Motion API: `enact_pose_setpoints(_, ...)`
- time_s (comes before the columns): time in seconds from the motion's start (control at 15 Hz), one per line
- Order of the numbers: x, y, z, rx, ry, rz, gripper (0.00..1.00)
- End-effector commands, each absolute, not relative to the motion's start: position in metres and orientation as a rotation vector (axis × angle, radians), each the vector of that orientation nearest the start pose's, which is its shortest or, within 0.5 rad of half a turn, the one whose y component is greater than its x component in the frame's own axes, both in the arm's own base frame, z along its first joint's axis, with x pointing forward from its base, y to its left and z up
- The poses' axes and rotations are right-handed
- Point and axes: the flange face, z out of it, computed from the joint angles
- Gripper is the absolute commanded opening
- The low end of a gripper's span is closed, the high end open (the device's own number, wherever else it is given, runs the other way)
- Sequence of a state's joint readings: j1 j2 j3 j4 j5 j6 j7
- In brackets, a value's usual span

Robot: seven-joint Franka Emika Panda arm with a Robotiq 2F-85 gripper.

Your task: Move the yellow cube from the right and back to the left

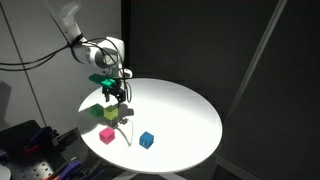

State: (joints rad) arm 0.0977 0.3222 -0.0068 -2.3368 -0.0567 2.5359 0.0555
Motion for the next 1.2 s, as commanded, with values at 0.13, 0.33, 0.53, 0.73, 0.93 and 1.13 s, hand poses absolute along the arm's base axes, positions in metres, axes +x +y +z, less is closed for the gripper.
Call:
enact_pose_setpoints(0.13,0.494,0.039,0.219,-3.175,-0.065,0.172,1.0)
enact_pose_setpoints(0.33,0.492,0.035,0.234,-3.173,-0.054,0.166,1.0)
enact_pose_setpoints(0.53,0.485,0.029,0.251,-3.171,-0.049,0.159,1.0)
enact_pose_setpoints(0.73,0.474,0.024,0.266,-3.171,-0.048,0.149,1.0)
enact_pose_setpoints(0.93,0.461,0.018,0.28,-3.17,-0.042,0.131,1.0)
enact_pose_setpoints(1.13,0.444,0.012,0.292,-3.168,-0.04,0.11,1.0)
